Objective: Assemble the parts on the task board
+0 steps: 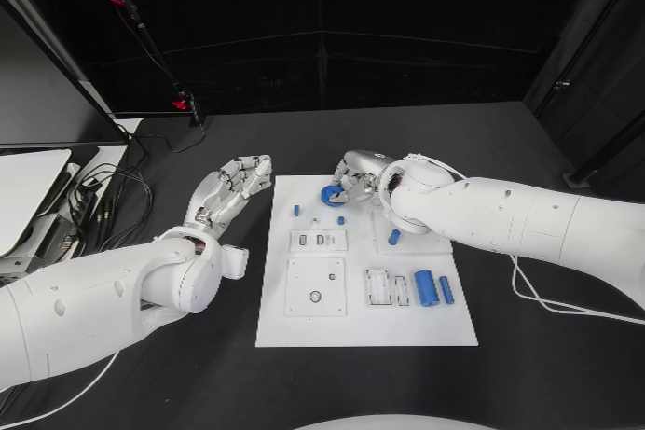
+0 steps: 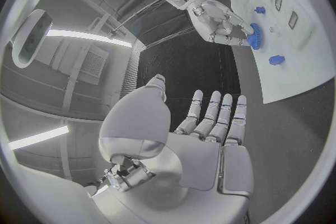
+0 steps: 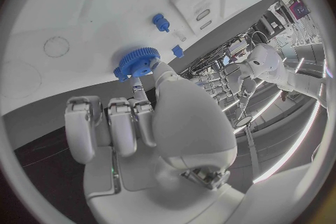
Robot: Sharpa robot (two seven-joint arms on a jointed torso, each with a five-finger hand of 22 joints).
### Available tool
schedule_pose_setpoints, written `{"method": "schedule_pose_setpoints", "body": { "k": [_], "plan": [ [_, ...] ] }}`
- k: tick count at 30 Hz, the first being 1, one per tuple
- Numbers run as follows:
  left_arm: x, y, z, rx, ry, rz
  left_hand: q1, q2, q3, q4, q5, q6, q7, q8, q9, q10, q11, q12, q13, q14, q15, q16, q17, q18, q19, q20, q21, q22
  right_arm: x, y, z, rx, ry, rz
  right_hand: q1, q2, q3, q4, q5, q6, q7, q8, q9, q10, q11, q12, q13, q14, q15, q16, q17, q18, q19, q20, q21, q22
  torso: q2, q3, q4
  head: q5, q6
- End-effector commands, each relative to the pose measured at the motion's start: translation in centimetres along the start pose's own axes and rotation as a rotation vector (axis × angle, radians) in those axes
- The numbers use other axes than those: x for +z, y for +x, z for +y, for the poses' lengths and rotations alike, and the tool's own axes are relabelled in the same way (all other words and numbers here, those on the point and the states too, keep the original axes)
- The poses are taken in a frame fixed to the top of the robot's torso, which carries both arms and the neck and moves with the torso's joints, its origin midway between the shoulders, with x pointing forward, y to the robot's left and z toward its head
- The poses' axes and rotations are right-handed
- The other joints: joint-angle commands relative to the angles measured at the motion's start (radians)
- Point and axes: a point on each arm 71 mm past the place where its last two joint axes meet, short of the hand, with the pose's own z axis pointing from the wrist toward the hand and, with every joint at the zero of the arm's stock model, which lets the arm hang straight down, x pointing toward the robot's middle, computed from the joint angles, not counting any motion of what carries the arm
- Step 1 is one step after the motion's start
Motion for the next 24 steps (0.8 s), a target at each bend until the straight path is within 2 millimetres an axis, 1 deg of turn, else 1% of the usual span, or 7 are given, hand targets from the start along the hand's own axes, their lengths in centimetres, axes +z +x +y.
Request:
{"method": "schedule_pose_setpoints", "body": {
  "k": [1,6,10,14,16,20,24],
  "plan": [
    [-0.20,0.15,-1.92,-0.005,0.260,0.012,-0.002,0.011,-0.001,-0.002,0.005,-0.008,0.157,-0.006,-0.001,0.005,-0.002,0.005,0.000,0.007,0.000,0.004,0.001,0.005,-0.009,0.001,0.006,0.001,0.09,0.08,-0.01,-0.011,0.012,0.021,0.006,-0.006,0.005,-0.003,0.001,0.039,-0.036,0.000,0.001,0.103,0.008,0.003,0.261,0.104,-0.002,0.002,0.263,-0.007,0.104,-0.005,0.003,0.264,0.000,0.0001,0.0005,0.000,-0.002],
    [-0.22,0.12,-1.92,-0.004,0.260,0.011,-0.002,0.012,-0.001,-0.002,0.005,-0.008,0.157,-0.006,-0.001,0.005,-0.002,0.005,0.000,0.007,0.000,0.004,0.001,0.005,-0.009,0.001,0.006,0.001,0.18,0.22,0.03,-0.012,0.018,0.031,0.008,-0.009,0.008,-0.007,-0.002,0.030,-0.034,-0.014,-0.003,0.103,0.010,0.003,0.261,0.104,0.000,0.002,0.263,-0.007,0.104,-0.003,0.003,0.264,0.000,-0.0001,-0.0002,0.000,-0.003],
    [-0.21,0.11,-1.91,-0.004,0.260,0.011,-0.002,0.012,-0.001,-0.002,0.005,-0.008,0.157,-0.006,-0.001,0.005,-0.002,0.005,0.000,0.007,0.000,0.004,0.001,0.005,-0.009,0.001,0.006,0.001,0.28,0.36,0.10,-0.015,0.021,0.043,0.007,-0.017,0.010,-0.012,-0.012,0.000,-0.044,-0.042,-0.007,0.103,0.003,0.003,0.261,0.104,-0.002,0.002,0.263,-0.007,0.104,-0.003,0.003,0.264,0.000,-0.0001,0.0007,-0.001,-0.003],
    [-0.20,0.11,-1.89,-0.004,0.259,0.011,-0.001,0.013,-0.001,-0.002,0.007,-0.008,0.157,-0.006,-0.001,0.005,-0.002,0.006,0.000,0.007,0.000,0.004,0.001,0.005,-0.009,0.001,0.007,0.002,0.33,0.52,0.18,-0.017,0.023,0.058,0.004,-0.027,0.010,-0.018,-0.039,-0.045,-0.068,-0.075,-0.006,0.103,-0.019,0.003,0.261,0.104,-0.017,0.002,0.263,-0.007,0.104,-0.015,0.003,0.264,0.000,0.0002,0.0000,-0.001,-0.003],
    [-0.18,0.08,-1.88,-0.004,0.258,0.011,-0.001,0.014,-0.002,-0.002,0.007,-0.008,0.157,-0.006,-0.001,0.005,-0.002,0.006,0.000,0.007,-0.001,0.004,0.001,0.005,-0.009,0.001,0.007,0.002,0.35,0.59,0.19,-0.019,0.022,0.067,-0.004,-0.028,0.007,-0.016,-0.093,-0.061,-0.083,-0.084,-0.005,0.103,-0.038,0.003,0.261,0.104,-0.031,0.002,0.263,-0.007,0.104,-0.026,0.003,0.264,0.000,0.0001,0.0004,0.000,-0.004],
    [-0.16,0.05,-1.86,-0.003,0.258,0.010,-0.001,0.016,-0.002,-0.002,0.008,-0.008,0.157,-0.006,-0.001,0.005,-0.002,0.006,0.000,0.007,-0.001,0.005,0.001,0.005,-0.009,0.001,0.007,0.002,0.32,0.70,0.15,-0.021,0.020,0.080,-0.002,-0.037,0.002,-0.022,-0.120,-0.086,-0.096,-0.097,-0.006,0.103,-0.056,0.003,0.261,0.104,-0.046,0.002,0.263,-0.007,0.104,-0.042,0.003,0.264,0.000,0.0001,0.0003,0.001,-0.005],
    [-0.17,0.03,-1.86,-0.003,0.257,0.010,-0.001,0.016,-0.002,-0.002,0.008,-0.008,0.157,-0.006,-0.001,0.005,-0.002,0.006,0.000,0.007,-0.001,0.005,0.001,0.005,-0.009,0.001,0.007,0.002,0.26,0.73,0.07,-0.022,0.021,0.085,0.002,-0.044,0.000,-0.027,-0.141,-0.100,-0.105,-0.103,-0.005,0.103,-0.066,0.003,0.261,0.104,-0.056,0.002,0.263,-0.007,0.104,-0.052,0.003,0.264,0.000,0.0000,-0.0002,0.002,-0.006]
  ]
}}
